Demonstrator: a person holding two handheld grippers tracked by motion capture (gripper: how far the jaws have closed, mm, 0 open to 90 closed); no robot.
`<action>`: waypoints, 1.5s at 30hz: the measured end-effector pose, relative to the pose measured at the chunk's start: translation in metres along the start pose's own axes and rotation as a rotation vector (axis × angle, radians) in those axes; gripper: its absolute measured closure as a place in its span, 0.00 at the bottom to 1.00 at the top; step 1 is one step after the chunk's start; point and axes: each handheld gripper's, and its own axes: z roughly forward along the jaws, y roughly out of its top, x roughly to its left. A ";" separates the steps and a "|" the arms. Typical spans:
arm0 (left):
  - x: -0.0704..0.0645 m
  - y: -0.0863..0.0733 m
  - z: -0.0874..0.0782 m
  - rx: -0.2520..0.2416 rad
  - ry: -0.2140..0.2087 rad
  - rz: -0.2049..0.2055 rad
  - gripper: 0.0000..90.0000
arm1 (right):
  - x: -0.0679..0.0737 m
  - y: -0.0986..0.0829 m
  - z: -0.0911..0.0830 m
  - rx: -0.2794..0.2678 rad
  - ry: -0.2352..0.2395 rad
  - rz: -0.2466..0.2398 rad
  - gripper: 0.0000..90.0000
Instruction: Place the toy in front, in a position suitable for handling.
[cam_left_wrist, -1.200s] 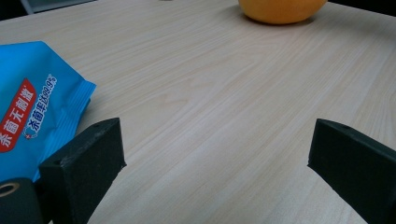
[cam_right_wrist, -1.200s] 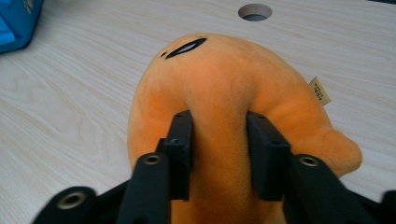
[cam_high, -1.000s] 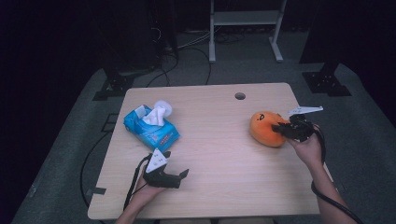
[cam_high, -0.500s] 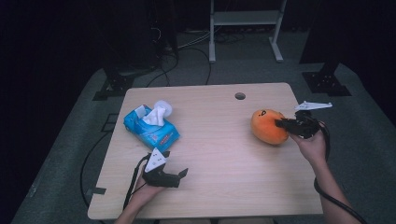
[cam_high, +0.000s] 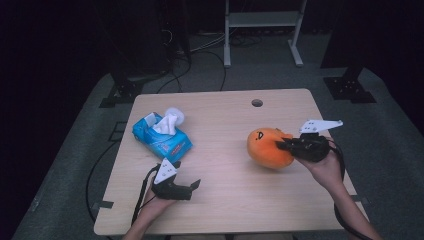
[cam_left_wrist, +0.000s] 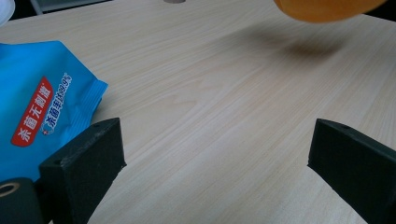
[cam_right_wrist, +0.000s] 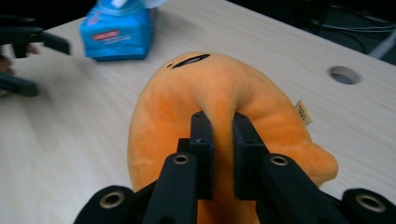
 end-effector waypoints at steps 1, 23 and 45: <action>0.001 0.000 -0.001 0.003 0.000 0.001 0.03 | 0.005 -0.001 0.002 0.001 0.015 -0.006 0.90; 0.010 0.000 -0.008 -0.018 0.026 -0.023 0.03 | 0.064 -0.012 0.050 0.028 0.182 -0.109 0.88; 0.011 0.003 -0.005 -0.017 0.066 0.003 0.05 | 0.062 -0.033 0.037 -0.048 0.261 -0.071 0.50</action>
